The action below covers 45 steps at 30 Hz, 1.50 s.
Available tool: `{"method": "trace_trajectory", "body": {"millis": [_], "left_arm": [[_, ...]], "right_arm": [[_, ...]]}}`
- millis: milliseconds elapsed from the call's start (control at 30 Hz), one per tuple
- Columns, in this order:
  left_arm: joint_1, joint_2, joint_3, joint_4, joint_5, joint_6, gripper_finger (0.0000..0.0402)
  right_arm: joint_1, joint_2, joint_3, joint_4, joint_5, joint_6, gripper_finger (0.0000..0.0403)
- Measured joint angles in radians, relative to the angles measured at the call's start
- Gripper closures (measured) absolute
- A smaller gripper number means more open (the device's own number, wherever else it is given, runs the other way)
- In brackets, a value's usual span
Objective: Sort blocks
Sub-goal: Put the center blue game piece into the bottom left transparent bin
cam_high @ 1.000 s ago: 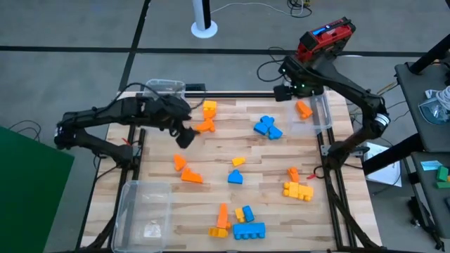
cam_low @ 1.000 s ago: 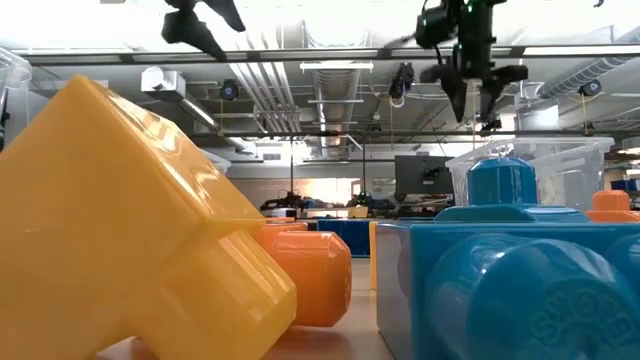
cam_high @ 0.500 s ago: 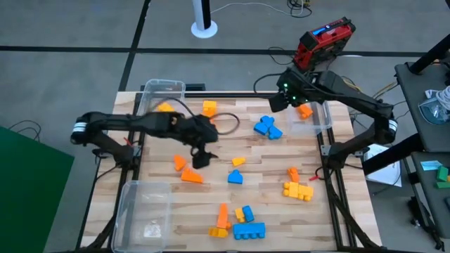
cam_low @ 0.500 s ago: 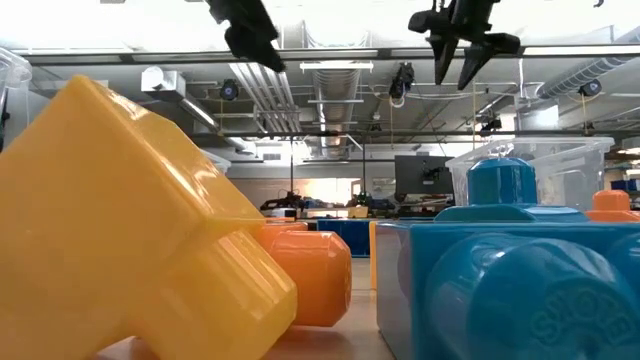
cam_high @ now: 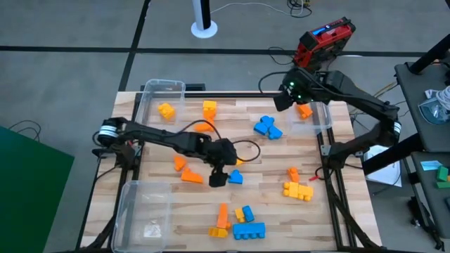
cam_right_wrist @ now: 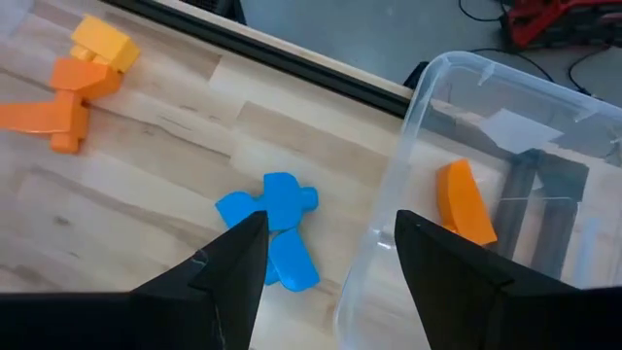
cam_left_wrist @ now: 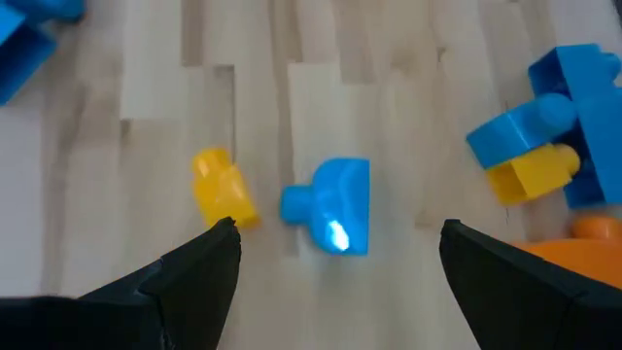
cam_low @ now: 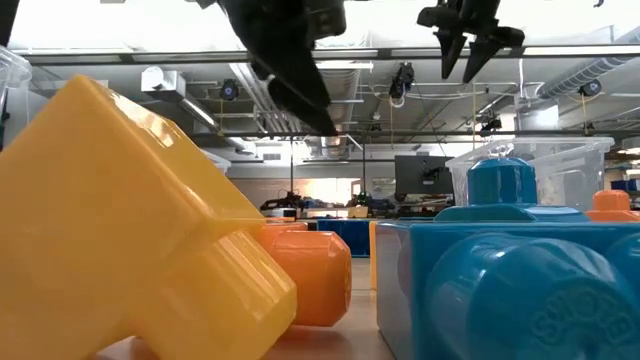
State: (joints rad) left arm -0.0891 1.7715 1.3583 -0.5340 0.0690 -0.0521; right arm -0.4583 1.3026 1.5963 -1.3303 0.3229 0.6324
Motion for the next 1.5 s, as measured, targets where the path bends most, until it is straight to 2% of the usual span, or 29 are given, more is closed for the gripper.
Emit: {"method": "trace_trajectory", "body": {"millis": [333, 467, 600, 767, 1500], "left_arm": [[-0.029, 0.101, -0.042, 0.059, 0.002, 0.052, 0.0078], [-0.043, 0.107, -0.074, 0.11, -0.006, -0.015, 0.0078], [-0.055, 0.116, -0.103, 0.142, -0.06, -0.069, 0.0078], [-0.061, 0.123, -0.141, 0.282, -0.061, -0.129, 0.0078], [-0.08, 0.231, -0.143, 0.408, -0.087, -0.133, 0.0078]], "right_arm": [[0.002, -0.048, 0.0, -0.026, -0.006, 0.062, 0.0187], [0.006, -0.046, 0.0, -0.028, -0.017, 0.076, 0.0186], [0.026, -0.037, -0.002, -0.039, -0.034, 0.106, 0.0188], [0.05, -0.037, -0.012, -0.049, -0.034, 0.142, 0.0186], [0.127, -0.037, -0.141, -0.056, -0.043, 0.251, 0.0172]]}}
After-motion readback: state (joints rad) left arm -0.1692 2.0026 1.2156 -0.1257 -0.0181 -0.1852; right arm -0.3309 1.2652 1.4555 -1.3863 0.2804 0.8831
